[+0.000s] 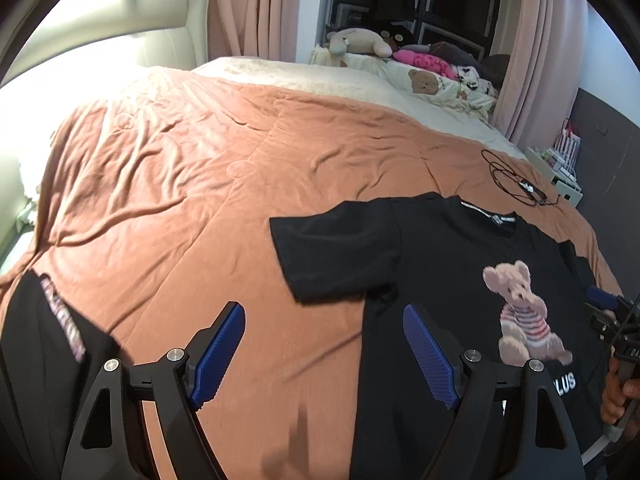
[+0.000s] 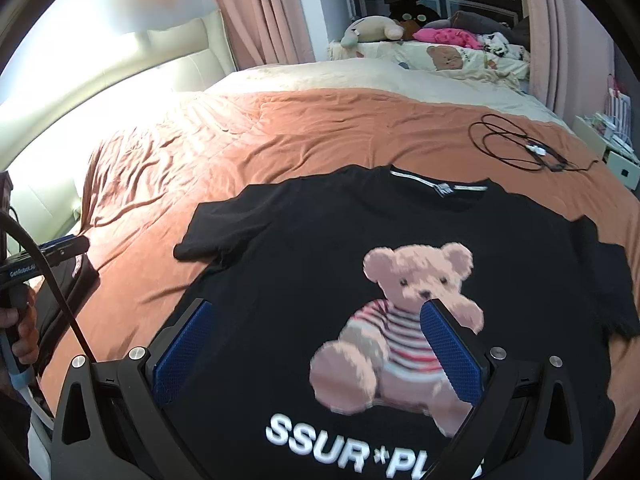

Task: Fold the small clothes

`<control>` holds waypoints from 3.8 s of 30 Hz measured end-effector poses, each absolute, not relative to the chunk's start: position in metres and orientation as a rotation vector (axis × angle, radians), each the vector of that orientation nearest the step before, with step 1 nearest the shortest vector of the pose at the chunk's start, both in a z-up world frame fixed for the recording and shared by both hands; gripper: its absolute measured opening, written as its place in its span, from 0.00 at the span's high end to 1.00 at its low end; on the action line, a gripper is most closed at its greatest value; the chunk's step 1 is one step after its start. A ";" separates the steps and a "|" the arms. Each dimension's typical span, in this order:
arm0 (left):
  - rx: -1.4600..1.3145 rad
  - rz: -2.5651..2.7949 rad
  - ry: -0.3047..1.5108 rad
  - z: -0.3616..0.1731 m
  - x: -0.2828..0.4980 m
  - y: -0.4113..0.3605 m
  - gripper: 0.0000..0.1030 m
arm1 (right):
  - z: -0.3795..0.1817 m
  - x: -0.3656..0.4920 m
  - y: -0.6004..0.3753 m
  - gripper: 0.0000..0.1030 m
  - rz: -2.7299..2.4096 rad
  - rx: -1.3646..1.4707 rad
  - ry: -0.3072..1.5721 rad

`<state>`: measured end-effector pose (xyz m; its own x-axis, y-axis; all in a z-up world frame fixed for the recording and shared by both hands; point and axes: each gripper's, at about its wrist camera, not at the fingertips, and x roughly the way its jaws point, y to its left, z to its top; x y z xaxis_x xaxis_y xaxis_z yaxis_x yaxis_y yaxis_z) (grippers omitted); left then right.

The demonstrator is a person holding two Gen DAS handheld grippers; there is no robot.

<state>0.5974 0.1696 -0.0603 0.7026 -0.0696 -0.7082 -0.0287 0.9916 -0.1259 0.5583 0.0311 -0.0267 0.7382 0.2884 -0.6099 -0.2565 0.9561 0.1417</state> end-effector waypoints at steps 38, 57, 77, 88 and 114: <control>-0.335 0.041 1.046 -0.195 0.774 0.196 0.85 | -0.133 0.797 0.156 0.70 0.408 0.097 0.951; -0.378 -0.085 0.884 -0.122 0.775 0.185 0.94 | -0.145 0.808 0.169 0.79 0.412 0.207 0.963; -0.294 -0.219 0.880 -0.081 0.777 0.078 0.94 | -0.096 0.766 0.057 0.45 0.385 0.245 0.877; -0.276 -0.316 0.948 -0.102 0.784 0.013 0.94 | -0.092 0.736 -0.013 0.45 0.328 0.299 0.856; -0.234 -0.253 1.034 -0.130 0.778 0.063 0.51 | -0.121 0.766 -0.022 0.45 0.334 0.428 0.912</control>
